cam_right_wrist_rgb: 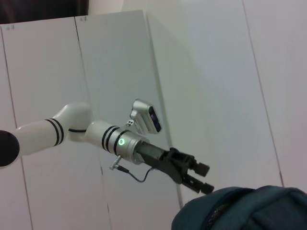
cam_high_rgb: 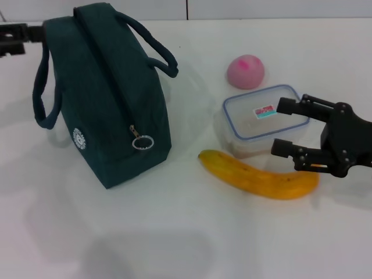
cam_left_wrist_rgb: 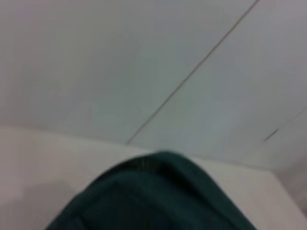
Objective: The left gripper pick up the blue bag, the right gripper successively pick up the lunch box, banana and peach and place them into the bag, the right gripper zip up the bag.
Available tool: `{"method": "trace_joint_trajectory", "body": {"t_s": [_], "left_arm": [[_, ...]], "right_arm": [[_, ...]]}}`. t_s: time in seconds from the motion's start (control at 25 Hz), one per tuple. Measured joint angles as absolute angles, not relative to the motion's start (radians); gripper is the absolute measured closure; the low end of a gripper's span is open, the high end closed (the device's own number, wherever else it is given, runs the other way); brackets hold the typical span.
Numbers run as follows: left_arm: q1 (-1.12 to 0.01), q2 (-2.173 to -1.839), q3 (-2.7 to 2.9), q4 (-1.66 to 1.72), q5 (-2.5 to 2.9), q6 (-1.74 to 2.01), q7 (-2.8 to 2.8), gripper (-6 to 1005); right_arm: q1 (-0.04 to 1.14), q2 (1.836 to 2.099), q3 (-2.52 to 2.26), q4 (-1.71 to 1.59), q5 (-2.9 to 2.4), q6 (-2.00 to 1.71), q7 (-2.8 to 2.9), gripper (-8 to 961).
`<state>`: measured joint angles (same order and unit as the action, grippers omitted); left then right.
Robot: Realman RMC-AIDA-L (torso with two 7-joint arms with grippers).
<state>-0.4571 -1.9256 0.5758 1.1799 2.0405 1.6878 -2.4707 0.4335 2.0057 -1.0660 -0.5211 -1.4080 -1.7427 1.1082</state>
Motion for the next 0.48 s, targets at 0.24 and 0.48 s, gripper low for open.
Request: {"method": "trace_joint_trajectory", "body": {"t_s": [0.24, 0.48], "left_arm": [[-0.484, -1.968, 0.687, 1.252, 2.098, 1.679, -2.567, 120], [-0.521, -2.025, 0.689, 1.306, 2.251, 1.664, -2.581, 119]], "right_arm": [[0.429, 1.999, -1.053, -0.522, -1.408, -1.746, 1.106, 140], [0.410, 1.999, -1.040, -0.521, -1.408, -1.746, 1.090, 140]]}}
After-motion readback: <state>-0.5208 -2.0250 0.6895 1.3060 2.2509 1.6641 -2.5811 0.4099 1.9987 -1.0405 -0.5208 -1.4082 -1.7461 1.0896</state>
